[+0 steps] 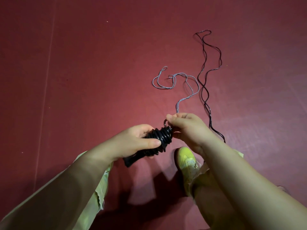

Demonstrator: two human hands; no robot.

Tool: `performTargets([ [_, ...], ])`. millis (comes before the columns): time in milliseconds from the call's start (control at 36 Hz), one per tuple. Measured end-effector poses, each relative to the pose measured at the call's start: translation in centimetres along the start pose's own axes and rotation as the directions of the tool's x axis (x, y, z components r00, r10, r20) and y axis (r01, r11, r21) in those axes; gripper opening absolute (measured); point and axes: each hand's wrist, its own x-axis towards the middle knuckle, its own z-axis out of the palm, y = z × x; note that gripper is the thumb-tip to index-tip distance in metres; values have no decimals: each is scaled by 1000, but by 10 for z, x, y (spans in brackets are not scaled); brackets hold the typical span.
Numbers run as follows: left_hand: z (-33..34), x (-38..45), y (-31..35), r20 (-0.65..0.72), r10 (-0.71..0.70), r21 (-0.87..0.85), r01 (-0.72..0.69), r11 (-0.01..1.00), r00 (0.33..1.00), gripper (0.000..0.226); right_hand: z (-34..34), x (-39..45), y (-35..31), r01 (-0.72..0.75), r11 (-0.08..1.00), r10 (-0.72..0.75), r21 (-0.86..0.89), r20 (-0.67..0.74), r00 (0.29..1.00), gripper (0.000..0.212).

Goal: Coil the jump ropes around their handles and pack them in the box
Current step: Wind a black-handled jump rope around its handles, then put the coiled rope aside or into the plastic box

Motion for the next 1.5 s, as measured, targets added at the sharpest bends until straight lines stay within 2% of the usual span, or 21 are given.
performTargets([
  [111, 2, -3, 9, -9, 27, -45, -28, 999, 1000, 36, 4, 0, -3, 109, 979, -93, 172, -99, 991, 34],
  [167, 1, -3, 11, -25, 39, -46, -40, 998, 999, 37, 6, 0, -6, 163, 970, -138, 180, -144, 980, 36],
  [222, 1, -3, 12, -33, 45, -38, -47, 998, 998, 38, 5, -2, -8, 196, 977, -180, 83, -167, 969, 35],
  [306, 4, 0, 8, -24, 36, -35, -37, 999, 999, 35, -2, -7, -11, 186, 974, -200, -128, -105, 974, 33],
  [389, 13, 8, 8, -55, 23, -8, -24, 1000, 998, 31, -14, -15, -14, 115, 974, -132, -195, -77, 988, 36],
  [472, 26, 17, 16, -99, 26, -32, -29, 999, 995, 20, -31, -28, -18, 90, 969, -124, -231, -135, 983, 35],
  [528, 34, 21, 22, -139, 35, -87, -48, 995, 990, 13, -41, -39, -22, 97, 970, -141, -222, -190, 972, 40],
  [611, 42, 27, 22, -224, 69, -156, -106, 982, 972, 20, -47, -54, -25, 110, 979, -148, -170, -232, 961, 40],
  [722, 82, 34, 37, -293, 100, -157, -151, 976, 951, 20, -66, -90, -25, 117, 979, -160, -168, -267, 950, 39],
  [778, 108, 38, 46, -299, 119, -130, -163, 978, 947, 23, -79, -107, -19, 122, 983, -156, -140, -266, 951, 34],
  [833, 138, 43, 56, -281, 136, -63, -160, 985, 950, 37, -94, -126, -11, 147, 985, -165, -87, -271, 948, 28],
  [917, 182, 51, 65, -255, 161, 23, -160, 987, 954, 22, -119, -144, 5, 216, 976, -195, 26, -341, 920, 22],
  [972, 215, 57, 67, -203, 176, 96, -159, 983, 963, 24, -137, -157, 16, 265, 956, -192, 126, -413, 890, 22],
  [1028, 247, 66, 64, -155, 127, 188, -97, 977, 980, 33, -156, -168, 31, 293, 939, -172, 180, -493, 853, 22],
  [1111, 301, 91, 54, -97, -27, 285, 53, 957, 995, 78, -193, -185, 67, 294, 933, -117, 206, -601, 791, 29],
  [1139, 310, 98, 48, -60, -66, 321, 82, 943, 996, 84, -199, -187, 76, 286, 929, -87, 234, -612, 786, 29],
  [1222, 358, 108, 31, 40, -105, 540, 67, 839, 994, 57, -227, -202, 123, 251, 912, 40, 324, -680, 732, 24],
  [1306, 398, 121, 3, 88, -189, 605, 98, 790, 978, 54, -253, -213, 171, 208, 912, 131, 352, -733, 668, 17],
  [1361, 421, 132, -22, 146, -277, 623, 129, 772, 950, 59, -269, -219, 202, 183, 901, 203, 393, -756, 623, 12],
  [1444, 433, 174, -101, 175, -391, 582, 225, 781, 904, 86, -291, -225, 249, 144, 856, 346, 496, -758, 553, 14],
  [1500, 433, 185, -132, 184, -442, 640, 235, 732, 878, 93, -305, -226, 278, 99, 844, 416, 528, -759, 502, 17],
])
